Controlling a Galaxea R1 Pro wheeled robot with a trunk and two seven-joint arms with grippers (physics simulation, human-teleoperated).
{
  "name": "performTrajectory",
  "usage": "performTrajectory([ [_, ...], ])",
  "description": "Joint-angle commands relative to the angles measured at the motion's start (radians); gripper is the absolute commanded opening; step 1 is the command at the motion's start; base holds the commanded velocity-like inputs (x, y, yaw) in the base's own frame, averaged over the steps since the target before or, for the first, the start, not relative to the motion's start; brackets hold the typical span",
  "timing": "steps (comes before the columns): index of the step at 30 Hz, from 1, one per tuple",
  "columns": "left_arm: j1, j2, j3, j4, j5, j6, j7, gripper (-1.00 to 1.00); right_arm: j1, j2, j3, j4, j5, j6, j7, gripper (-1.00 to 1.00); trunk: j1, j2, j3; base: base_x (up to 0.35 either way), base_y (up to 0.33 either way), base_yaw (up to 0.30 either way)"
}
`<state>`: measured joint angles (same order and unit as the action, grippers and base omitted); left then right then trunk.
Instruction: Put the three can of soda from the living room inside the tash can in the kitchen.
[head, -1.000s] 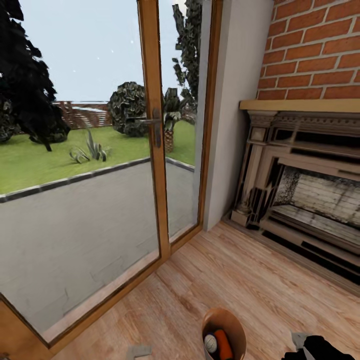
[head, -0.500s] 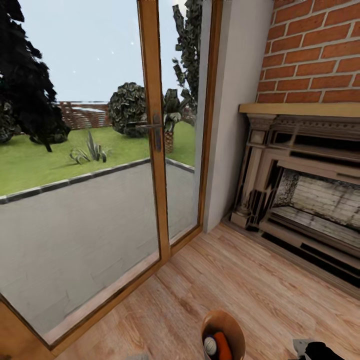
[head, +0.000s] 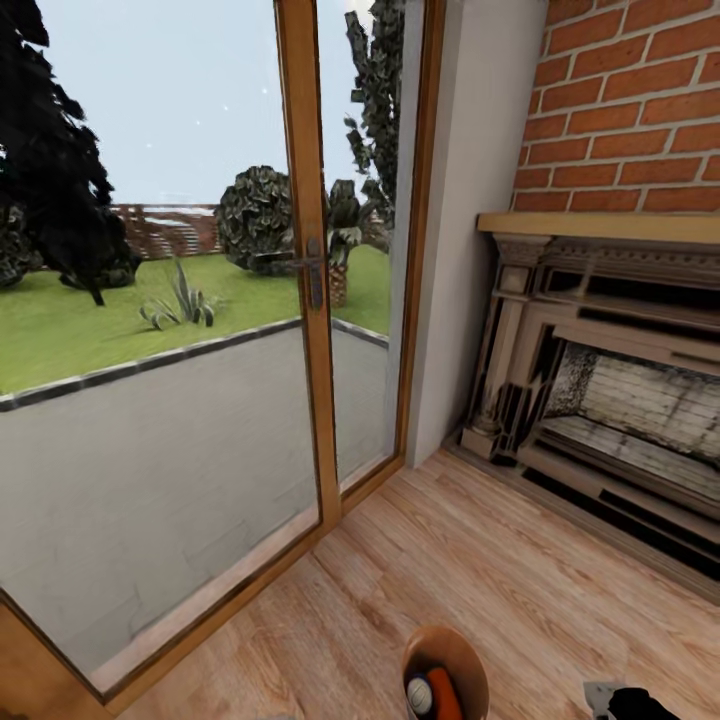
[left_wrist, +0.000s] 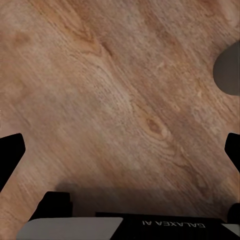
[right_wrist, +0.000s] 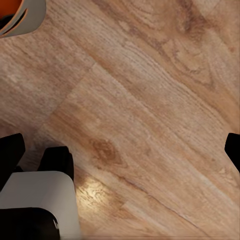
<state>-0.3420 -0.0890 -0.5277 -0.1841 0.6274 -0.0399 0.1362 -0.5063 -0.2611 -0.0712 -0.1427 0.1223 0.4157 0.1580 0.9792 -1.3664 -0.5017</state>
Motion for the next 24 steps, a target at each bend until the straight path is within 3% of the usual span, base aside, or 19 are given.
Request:
performTrajectory([
  [1, 0.001, 0.000, 0.000, 0.000, 0.000, 0.000, 0.000, 1.00, 0.001, 0.000, 0.000, 0.000, 0.000, 0.000, 0.000, 1.00, -0.004, 0.007, 0.003, 0.000, 0.000, 0.000],
  [21, 0.005, 0.000, 0.000, 0.000, 0.000, 0.000, -0.001, 1.00, 0.023, 0.005, 0.002, 0.026, 0.003, -0.001, 0.000, 1.00, -0.081, 0.147, 0.066, 0.000, 0.000, 0.000],
  [24, 0.005, 0.000, 0.000, 0.000, -0.001, 0.001, -0.001, 1.00, 0.025, 0.005, 0.001, 0.034, 0.001, -0.035, 0.000, 1.00, -0.092, 0.168, 0.075, 0.000, 0.000, 0.000],
])
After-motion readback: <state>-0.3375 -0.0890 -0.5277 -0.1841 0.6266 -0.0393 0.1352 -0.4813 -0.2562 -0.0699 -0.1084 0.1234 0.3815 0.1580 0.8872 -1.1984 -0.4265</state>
